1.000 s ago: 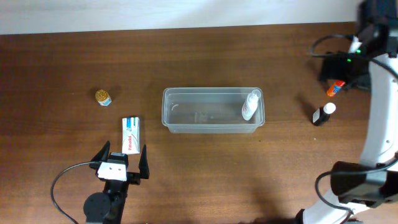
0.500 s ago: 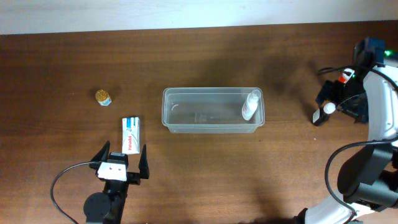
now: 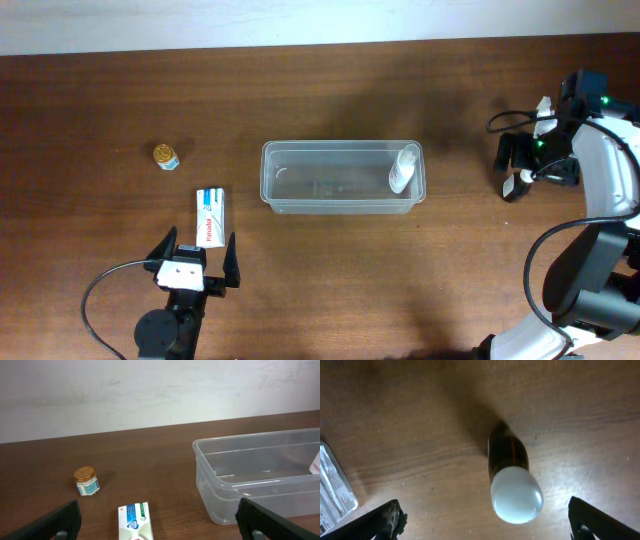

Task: Pack container
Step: 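Move the right gripper over the dark brown bottle, then lower the right gripper and grasp the dark brown bottle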

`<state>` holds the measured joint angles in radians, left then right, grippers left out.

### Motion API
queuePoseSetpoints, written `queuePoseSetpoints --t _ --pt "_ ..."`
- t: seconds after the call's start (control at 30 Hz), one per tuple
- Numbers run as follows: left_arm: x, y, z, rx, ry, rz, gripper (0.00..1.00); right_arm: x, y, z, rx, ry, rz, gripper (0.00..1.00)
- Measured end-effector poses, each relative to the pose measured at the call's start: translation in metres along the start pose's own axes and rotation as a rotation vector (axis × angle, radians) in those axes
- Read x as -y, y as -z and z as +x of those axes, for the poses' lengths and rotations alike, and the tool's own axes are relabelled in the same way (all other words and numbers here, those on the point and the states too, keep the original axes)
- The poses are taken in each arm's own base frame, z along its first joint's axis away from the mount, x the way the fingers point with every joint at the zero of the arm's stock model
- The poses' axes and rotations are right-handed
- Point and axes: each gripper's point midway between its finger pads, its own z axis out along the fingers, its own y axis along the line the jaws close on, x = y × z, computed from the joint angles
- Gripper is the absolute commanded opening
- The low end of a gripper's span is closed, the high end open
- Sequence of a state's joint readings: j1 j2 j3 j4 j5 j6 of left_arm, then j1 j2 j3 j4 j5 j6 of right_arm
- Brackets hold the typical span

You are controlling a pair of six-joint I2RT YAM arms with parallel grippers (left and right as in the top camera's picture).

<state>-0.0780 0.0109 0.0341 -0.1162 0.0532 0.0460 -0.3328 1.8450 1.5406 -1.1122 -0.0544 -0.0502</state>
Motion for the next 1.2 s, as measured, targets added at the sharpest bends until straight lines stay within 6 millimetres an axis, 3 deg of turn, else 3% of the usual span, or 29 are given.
queuePoseSetpoints --t 0.2,0.47,0.77,1.0,1.2 --pt "0.000 0.000 0.000 0.000 0.000 0.000 0.99 0.000 -0.001 -0.002 0.011 0.035 0.001 0.99" --pt "0.000 0.000 0.000 0.001 0.000 0.000 0.99 0.006 -0.033 0.006 0.016 0.041 0.028 0.99" --pt "0.000 0.000 0.000 0.000 0.000 0.000 0.99 0.007 -0.034 -0.007 0.069 0.044 0.033 0.98" --pt "0.000 0.000 0.000 0.000 0.000 0.000 0.99 0.017 -0.060 0.002 -0.008 0.025 0.029 0.98" --pt "0.000 0.000 0.000 0.000 0.000 0.000 0.99 0.018 -0.061 0.003 -0.012 0.023 0.027 0.95"
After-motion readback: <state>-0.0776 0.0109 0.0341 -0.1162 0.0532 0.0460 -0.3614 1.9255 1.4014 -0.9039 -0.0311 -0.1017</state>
